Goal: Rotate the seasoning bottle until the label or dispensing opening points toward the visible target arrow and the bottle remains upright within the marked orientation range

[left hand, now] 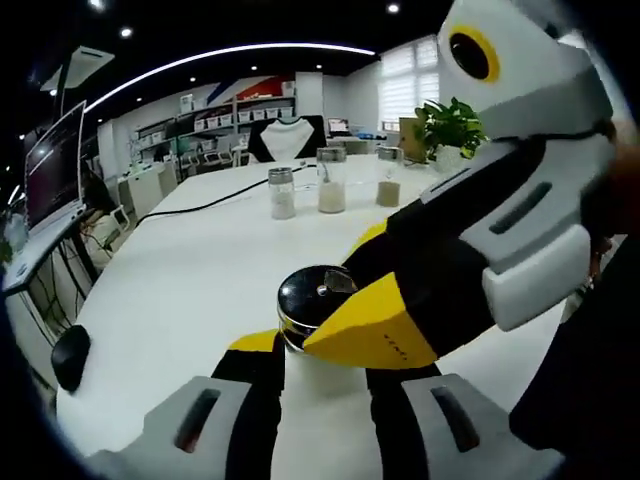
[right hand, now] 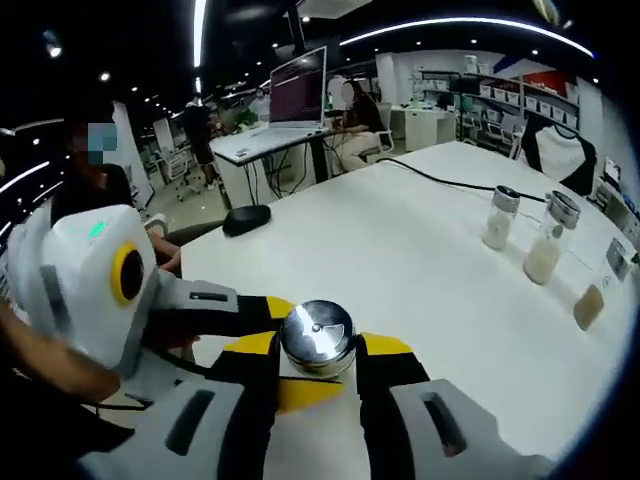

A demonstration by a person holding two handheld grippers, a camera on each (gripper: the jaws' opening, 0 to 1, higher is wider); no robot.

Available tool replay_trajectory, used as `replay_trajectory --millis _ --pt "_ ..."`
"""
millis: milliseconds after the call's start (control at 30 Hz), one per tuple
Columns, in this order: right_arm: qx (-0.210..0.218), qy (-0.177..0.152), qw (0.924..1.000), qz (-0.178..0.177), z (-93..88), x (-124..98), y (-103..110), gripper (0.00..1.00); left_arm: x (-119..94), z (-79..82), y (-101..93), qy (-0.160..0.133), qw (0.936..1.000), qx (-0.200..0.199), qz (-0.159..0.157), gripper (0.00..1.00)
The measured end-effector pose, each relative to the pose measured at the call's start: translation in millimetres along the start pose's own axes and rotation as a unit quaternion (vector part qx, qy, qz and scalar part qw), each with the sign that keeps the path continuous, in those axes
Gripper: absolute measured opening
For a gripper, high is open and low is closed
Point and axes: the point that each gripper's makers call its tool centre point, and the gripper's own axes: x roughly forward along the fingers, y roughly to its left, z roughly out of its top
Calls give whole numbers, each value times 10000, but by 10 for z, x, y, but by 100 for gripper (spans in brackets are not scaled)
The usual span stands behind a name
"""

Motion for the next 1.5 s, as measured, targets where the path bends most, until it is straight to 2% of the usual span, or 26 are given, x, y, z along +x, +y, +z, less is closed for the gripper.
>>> replay_trajectory --millis 100,133,300,333,433,567,667,733,900,967,1033,1067,1100,1200,1333,1400,1433,1500 --pt "-115 -15 9999 59 -3 -8 -1 29 -7 5 -26 11 9998 89 -190 34" --pt "-513 20 9985 210 6 -12 -2 29 -24 3 -32 31 9989 184 -420 34" --pt "-1074 58 9932 438 46 -16 22 33 -36 5 -45 92 9963 350 -774 33" --pt "-1279 144 9903 530 38 -6 53 33 -38 10 -62 98 9956 363 -858 33" --pt "-1601 134 9849 649 63 14 99 31 -53 9 -96 160 9920 525 -1137 33" --pt "-1547 253 9850 720 34 29 99 30 -66 -17 -135 215 9856 701 -1522 33" --pt "-1474 336 9850 834 -18 31 98 30 -94 -20 -231 242 9772 897 -1911 33" --pt "-1340 412 9851 996 -43 29 153 29 -124 -34 -270 289 9691 1009 -2231 33" --pt "-1116 499 9876 985 -41 49 161 29 -129 -31 -244 419 9617 1147 -2454 33" --pt "-1128 489 9877 963 -42 51 161 29 -130 -36 -248 448 9628 1140 -2409 34" --pt "-1150 467 9879 934 -43 49 161 29 -133 -34 -256 453 9673 992 -2288 34" --pt "-1125 444 9885 906 -42 51 157 29 -136 -35 -250 456 9715 836 -2173 34" --pt "-1090 423 9894 866 -39 48 151 29 -135 -35 -248 450 9727 797 -2133 34" --pt "-971 349 9919 734 -36 47 139 29 -137 -58 -245 441 9843 292 -1682 33" --pt "-718 286 9958 484 -26 36 115 29 -164 -57 -185 292 9926 287 -1147 33" --pt "-643 240 9969 379 -27 26 118 29 -177 -42 -210 219 9934 300 -1083 34" --pt "-608 245 9972 353 -34 17 130 29 -176 -41 -180 216 9955 336 -855 33" --pt "-576 213 9976 309 -29 15 127 29 -168 -55 -168 226 9969 349 -675 33"
